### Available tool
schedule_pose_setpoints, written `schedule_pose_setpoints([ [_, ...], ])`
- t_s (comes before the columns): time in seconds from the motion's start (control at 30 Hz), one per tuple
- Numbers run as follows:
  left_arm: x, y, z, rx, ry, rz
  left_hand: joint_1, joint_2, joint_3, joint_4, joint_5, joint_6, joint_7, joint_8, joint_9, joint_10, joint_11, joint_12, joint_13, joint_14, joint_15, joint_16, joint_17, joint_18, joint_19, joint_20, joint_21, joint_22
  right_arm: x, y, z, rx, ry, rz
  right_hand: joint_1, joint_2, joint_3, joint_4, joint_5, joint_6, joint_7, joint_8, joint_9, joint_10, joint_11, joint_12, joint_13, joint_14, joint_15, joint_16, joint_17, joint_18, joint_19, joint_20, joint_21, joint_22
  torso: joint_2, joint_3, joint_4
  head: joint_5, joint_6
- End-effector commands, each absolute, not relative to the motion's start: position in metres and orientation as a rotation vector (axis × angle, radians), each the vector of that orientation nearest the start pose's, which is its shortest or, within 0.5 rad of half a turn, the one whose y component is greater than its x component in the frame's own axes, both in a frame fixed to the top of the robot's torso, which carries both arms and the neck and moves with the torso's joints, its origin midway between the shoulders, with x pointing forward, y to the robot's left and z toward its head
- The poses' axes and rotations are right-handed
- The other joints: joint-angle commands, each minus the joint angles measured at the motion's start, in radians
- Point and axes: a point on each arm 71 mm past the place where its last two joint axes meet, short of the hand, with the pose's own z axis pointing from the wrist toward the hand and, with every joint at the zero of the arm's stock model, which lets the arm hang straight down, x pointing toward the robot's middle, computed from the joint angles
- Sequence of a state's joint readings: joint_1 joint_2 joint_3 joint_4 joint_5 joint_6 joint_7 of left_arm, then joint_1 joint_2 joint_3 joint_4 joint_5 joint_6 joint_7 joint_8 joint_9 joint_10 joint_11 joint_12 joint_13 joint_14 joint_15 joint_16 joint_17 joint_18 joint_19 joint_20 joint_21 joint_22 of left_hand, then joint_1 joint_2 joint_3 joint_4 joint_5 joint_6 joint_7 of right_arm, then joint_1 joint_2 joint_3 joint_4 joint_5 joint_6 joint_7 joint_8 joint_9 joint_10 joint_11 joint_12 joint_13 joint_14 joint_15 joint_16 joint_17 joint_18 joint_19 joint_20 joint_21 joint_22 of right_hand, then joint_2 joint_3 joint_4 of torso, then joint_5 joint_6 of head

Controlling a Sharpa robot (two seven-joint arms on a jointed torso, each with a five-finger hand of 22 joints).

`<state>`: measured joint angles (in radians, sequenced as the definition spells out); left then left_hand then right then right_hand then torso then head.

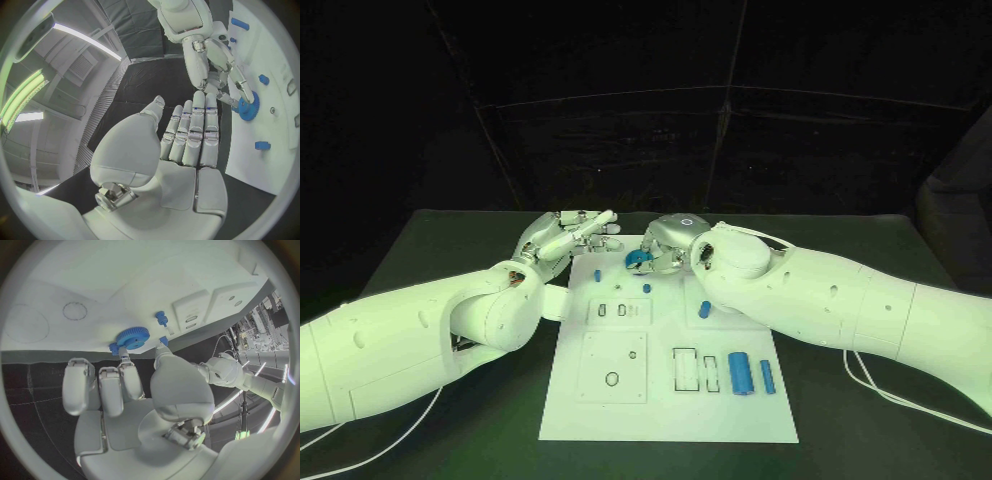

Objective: Assemble the parts on the task board

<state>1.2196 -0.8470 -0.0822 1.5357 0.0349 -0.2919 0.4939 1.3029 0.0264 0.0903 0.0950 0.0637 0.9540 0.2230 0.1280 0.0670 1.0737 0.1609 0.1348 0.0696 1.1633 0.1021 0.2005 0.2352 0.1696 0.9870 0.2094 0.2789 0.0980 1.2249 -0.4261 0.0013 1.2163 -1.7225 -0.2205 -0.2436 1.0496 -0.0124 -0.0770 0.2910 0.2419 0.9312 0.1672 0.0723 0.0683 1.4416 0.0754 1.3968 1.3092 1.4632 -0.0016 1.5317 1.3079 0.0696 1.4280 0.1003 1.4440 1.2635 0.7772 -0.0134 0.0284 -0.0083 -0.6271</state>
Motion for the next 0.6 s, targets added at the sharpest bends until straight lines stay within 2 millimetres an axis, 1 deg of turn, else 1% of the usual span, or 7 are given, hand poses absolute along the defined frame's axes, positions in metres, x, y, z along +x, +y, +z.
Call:
schedule_pose_setpoints([
  [0.03,0.485,0.207,-0.176,-1.074,1.359,-1.632,-0.001,0.009,0.001,-0.004,-0.004,-0.008,0.003,-0.006,-0.001,-0.008,0.002,-0.005,-0.001,0.0,0.004,-0.005,0.002,0.014,0.0,0.008,-0.004,-0.001,0.534,-0.071,-0.174,-0.359,1.63,0.496,-0.011,0.003,-0.008,0.001,-0.003,-0.007,0.002,-0.007,-0.001,0.001,0.007,0.001,0.087,0.085,0.007,0.005,0.155,-0.008,0.0,0.01,0.004,0.002,0.0,-0.0002,0.0006,0.0,-0.001],
  [0.17,0.486,0.208,-0.176,-1.075,1.359,-1.631,-0.001,0.009,0.001,-0.004,-0.004,-0.008,0.003,-0.006,-0.001,-0.008,0.002,-0.005,-0.001,0.0,0.004,-0.005,0.002,0.014,0.0,0.008,-0.004,-0.001,0.535,-0.073,-0.173,-0.342,1.612,0.503,-0.007,0.013,-0.017,-0.002,0.017,-0.006,0.002,-0.006,0.0,0.003,0.008,0.003,0.091,0.086,0.008,0.006,0.159,-0.009,0.002,0.011,0.006,0.006,0.0,-0.0005,0.0004,-0.001,-0.001],
  [0.27,0.486,0.208,-0.176,-1.075,1.358,-1.63,-0.001,0.009,0.001,-0.004,-0.004,-0.008,0.003,-0.006,-0.001,-0.008,0.002,-0.005,-0.001,0.0,0.004,-0.005,0.002,0.014,0.0,0.008,-0.004,-0.001,0.534,-0.076,-0.171,-0.331,1.591,0.511,0.006,0.02,-0.023,-0.005,0.031,-0.003,0.001,-0.004,0.0,0.005,0.007,0.006,0.094,0.087,0.007,0.007,0.162,-0.01,0.004,0.011,0.008,0.01,-0.001,0.0004,-0.0008,-0.002,0.0],
  [0.37,0.486,0.209,-0.176,-1.075,1.357,-1.629,-0.001,0.009,0.001,-0.004,-0.004,-0.008,0.003,-0.006,-0.001,-0.008,0.002,-0.005,-0.001,0.0,0.004,-0.005,0.002,0.014,0.0,0.008,-0.004,-0.001,0.534,-0.079,-0.168,-0.316,1.556,0.526,0.024,0.024,-0.028,-0.01,0.041,-0.003,0.001,-0.005,0.0,0.006,0.007,0.007,0.096,0.087,0.007,0.008,0.164,-0.011,0.005,0.011,0.01,0.013,-0.001,0.0002,-0.0015,-0.003,0.001],
  [0.5,0.486,0.21,-0.176,-1.076,1.356,-1.626,-0.001,0.009,0.001,-0.004,-0.004,-0.008,0.003,-0.006,-0.001,-0.008,0.002,-0.005,-0.001,0.0,0.004,-0.005,0.002,0.014,0.0,0.008,-0.004,-0.001,0.529,-0.089,-0.161,-0.286,1.475,0.577,0.063,0.028,-0.035,-0.019,0.086,0.002,0.0,-0.004,0.001,0.01,0.006,0.011,0.101,0.087,0.006,0.008,0.164,-0.012,0.008,0.01,0.013,0.02,-0.001,0.0015,-0.003,-0.002,0.003],
  [0.53,0.486,0.211,-0.176,-1.076,1.355,-1.625,-0.001,0.009,0.001,-0.004,-0.004,-0.008,0.003,-0.006,-0.001,-0.008,0.002,-0.005,-0.001,0.0,0.004,-0.005,0.002,0.014,0.0,0.008,-0.004,-0.001,0.528,-0.093,-0.159,-0.28,1.459,0.593,0.07,0.031,-0.036,-0.019,0.08,0.003,-0.001,-0.004,0.001,0.009,0.005,0.01,0.1,0.087,0.006,0.007,0.162,-0.012,0.008,0.01,0.013,0.02,-0.002,0.0021,-0.0046,-0.001,0.004],
  [0.6,0.486,0.212,-0.176,-1.076,1.354,-1.623,-0.001,0.009,0.001,-0.004,-0.004,-0.008,0.003,-0.006,-0.001,-0.008,0.002,-0.005,-0.001,0.0,0.004,-0.005,0.002,0.014,0.0,0.008,-0.004,-0.001,0.524,-0.104,-0.156,-0.278,1.44,0.614,0.092,0.039,-0.04,-0.022,0.028,0.005,-0.002,-0.003,0.001,0.006,0.005,0.005,0.096,0.086,0.005,0.006,0.161,-0.012,0.008,0.009,0.014,0.022,-0.002,0.0014,-0.003,-0.004,0.007],
])
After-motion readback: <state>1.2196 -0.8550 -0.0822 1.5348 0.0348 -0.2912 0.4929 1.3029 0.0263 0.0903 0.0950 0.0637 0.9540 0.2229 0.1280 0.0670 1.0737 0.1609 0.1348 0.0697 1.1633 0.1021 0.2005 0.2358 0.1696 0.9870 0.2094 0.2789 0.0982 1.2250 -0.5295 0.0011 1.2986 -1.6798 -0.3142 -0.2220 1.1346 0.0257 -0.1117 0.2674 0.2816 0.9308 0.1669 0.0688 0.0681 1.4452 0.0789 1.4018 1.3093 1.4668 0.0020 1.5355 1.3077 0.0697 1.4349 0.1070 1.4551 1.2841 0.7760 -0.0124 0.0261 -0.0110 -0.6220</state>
